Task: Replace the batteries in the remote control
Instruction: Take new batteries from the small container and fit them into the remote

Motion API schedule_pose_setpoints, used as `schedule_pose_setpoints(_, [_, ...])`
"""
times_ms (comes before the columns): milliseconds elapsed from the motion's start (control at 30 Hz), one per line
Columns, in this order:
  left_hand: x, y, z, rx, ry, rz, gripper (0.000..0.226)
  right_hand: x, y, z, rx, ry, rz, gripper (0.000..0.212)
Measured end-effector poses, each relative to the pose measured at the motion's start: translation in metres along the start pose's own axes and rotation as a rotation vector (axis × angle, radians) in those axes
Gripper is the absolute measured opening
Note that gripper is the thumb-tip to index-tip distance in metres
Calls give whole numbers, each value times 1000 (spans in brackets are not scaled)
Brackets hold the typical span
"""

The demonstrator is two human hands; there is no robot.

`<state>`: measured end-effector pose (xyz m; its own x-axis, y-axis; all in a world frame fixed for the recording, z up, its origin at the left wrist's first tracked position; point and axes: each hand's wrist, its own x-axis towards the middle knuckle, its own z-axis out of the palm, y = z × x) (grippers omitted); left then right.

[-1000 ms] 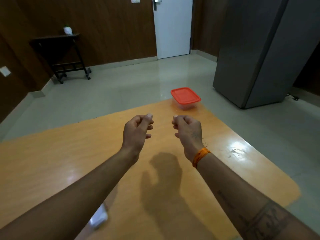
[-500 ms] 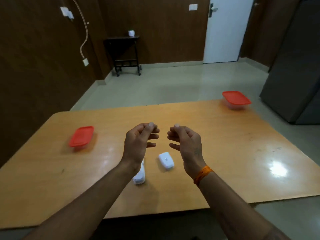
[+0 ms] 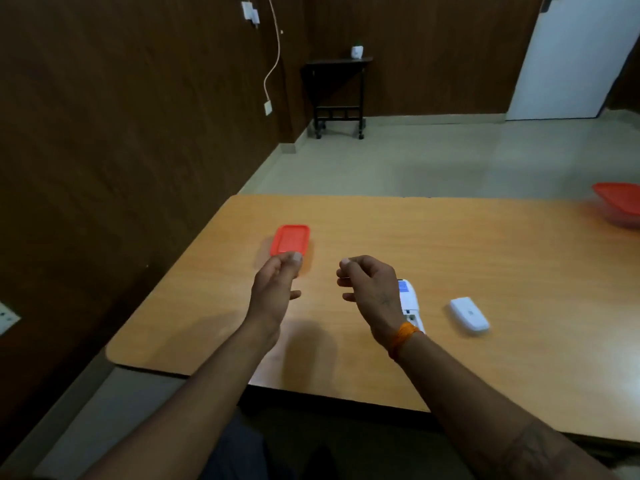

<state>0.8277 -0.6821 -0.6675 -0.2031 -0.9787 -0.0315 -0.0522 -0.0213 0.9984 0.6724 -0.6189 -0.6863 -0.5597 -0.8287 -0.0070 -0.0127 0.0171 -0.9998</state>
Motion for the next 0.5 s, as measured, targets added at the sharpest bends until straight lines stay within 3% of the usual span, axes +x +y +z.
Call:
schedule_pose_setpoints(167, [49, -28, -35, 29, 81, -83, 33, 38, 20, 50, -315, -79, -99, 17])
schedule_pose_setpoints(267, [78, -45, -44, 73, 86, -164, 53, 64, 25, 69, -491, -137, -135, 36])
schedule_pose_setpoints(400, [111, -58, -42, 121, 71, -198, 63, 102, 31, 87, -722, -201, -141, 59])
schedule_pose_setpoints(467, [120, -57, -38, 113, 61, -195, 52, 117, 34, 93, -800, -234, -147, 61])
schedule_pose_setpoints(500, [124, -56, -36, 113, 50, -187, 35, 122, 35, 95, -826, -244, -161, 59])
